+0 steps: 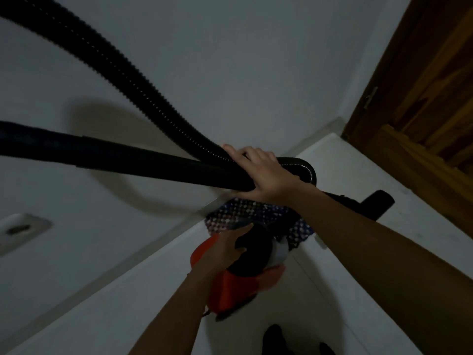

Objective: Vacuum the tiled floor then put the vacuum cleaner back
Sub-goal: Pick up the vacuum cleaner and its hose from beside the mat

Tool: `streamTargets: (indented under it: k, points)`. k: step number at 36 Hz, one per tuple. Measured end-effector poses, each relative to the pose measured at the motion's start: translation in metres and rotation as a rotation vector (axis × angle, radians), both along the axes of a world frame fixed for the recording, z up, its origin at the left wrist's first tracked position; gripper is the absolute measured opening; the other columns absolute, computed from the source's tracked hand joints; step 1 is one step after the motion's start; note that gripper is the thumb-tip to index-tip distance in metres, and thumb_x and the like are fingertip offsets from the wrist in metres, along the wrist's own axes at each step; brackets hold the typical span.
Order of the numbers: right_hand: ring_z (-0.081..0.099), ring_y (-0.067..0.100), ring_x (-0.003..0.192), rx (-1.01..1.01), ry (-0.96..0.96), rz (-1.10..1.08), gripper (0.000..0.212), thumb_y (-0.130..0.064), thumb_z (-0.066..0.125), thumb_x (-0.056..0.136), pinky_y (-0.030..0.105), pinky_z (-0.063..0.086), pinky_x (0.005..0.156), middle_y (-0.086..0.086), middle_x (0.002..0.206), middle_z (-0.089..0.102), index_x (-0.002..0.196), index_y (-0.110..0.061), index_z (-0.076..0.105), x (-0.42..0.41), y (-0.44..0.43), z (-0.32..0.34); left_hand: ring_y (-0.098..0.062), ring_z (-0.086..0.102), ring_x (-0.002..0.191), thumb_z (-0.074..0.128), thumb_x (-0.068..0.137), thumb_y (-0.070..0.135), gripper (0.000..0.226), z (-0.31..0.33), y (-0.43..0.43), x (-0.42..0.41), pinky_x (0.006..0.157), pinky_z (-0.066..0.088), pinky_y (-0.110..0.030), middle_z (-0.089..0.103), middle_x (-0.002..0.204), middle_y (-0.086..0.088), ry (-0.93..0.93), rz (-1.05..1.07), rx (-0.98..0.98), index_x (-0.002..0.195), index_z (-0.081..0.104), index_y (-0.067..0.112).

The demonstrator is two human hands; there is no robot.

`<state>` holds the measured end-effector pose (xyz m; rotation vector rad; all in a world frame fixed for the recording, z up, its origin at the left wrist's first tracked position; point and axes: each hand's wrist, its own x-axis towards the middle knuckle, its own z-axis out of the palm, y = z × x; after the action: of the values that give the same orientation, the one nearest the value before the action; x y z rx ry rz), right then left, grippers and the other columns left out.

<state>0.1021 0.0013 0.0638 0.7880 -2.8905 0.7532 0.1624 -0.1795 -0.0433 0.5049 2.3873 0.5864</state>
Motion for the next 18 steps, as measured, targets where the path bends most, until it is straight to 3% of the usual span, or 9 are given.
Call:
streamTargets:
  k: [1,2,4,5,11,13,18]
  points:
    - [0.042,0.023,0.116,-0.005,-0.011,-0.009,0.091,-0.050,0.060,0.086,0.037,0.029,0.098,0.005,0.128,0.043,0.153,-0.027,0.004,0.009,-0.005,0.009,-0.015,0.060,0.080,0.052,0.094,0.013,0.062,0.011,-0.005,0.011,0.051,0.040,-0.010,0.053,0.137,-0.011,-0.013,-0.001,-0.004,0.147,0.024,0.030]
    - [0.042,0.022,0.117,-0.012,-0.026,-0.019,0.091,-0.051,0.060,0.085,0.036,0.029,0.098,0.004,0.127,0.043,0.153,-0.027,0.003,0.019,-0.009,0.018,-0.019,0.062,0.094,0.051,0.094,0.014,0.062,0.021,-0.011,0.021,0.057,0.040,-0.009,0.048,0.142,-0.008,-0.020,0.000,-0.004,0.147,0.024,0.032]
    - [0.043,0.022,0.117,-0.021,-0.050,-0.032,0.093,-0.051,0.061,0.085,0.036,0.029,0.097,0.004,0.126,0.043,0.153,-0.028,0.002,0.040,-0.019,0.036,-0.021,0.052,0.123,0.051,0.095,0.016,0.061,0.040,-0.022,0.042,0.078,0.039,-0.012,0.040,0.149,-0.003,-0.020,-0.013,-0.015,0.147,0.023,0.032]
    - [0.043,0.022,0.117,-0.024,-0.054,-0.038,0.094,-0.051,0.062,0.084,0.036,0.029,0.097,0.005,0.126,0.043,0.153,-0.028,0.002,0.051,-0.025,0.044,-0.021,0.047,0.128,0.051,0.095,0.016,0.061,0.047,-0.028,0.052,0.087,0.039,-0.017,0.039,0.150,-0.002,-0.013,-0.023,-0.025,0.147,0.023,0.031]
    - [0.043,0.021,0.115,-0.030,-0.018,-0.082,0.095,-0.053,0.064,0.082,0.035,0.028,0.095,0.003,0.125,0.044,0.152,-0.029,0.003,0.134,-0.062,0.076,-0.025,0.046,0.130,0.056,0.088,0.004,0.063,0.075,-0.073,0.121,0.104,0.038,-0.029,0.048,0.143,-0.010,0.055,-0.060,0.073,0.145,0.033,0.019]
    - [0.044,0.022,0.115,-0.014,-0.011,-0.086,0.095,-0.052,0.064,0.082,0.033,0.026,0.090,0.005,0.125,0.044,0.152,-0.029,0.004,0.164,-0.078,0.087,-0.026,0.042,0.133,0.055,0.088,0.004,0.062,0.085,-0.088,0.149,0.107,0.039,-0.036,0.045,0.145,-0.009,0.048,-0.037,0.089,0.144,0.034,0.020]
    - [0.044,0.023,0.115,-0.015,0.001,-0.069,0.093,-0.048,0.065,0.083,0.037,0.028,0.095,0.006,0.126,0.045,0.152,-0.027,0.006,0.226,-0.120,0.107,-0.025,0.035,0.137,0.052,0.091,0.008,0.061,0.107,-0.135,0.209,0.107,0.037,-0.035,0.038,0.150,-0.005,0.065,0.018,0.057,0.145,0.031,0.029]
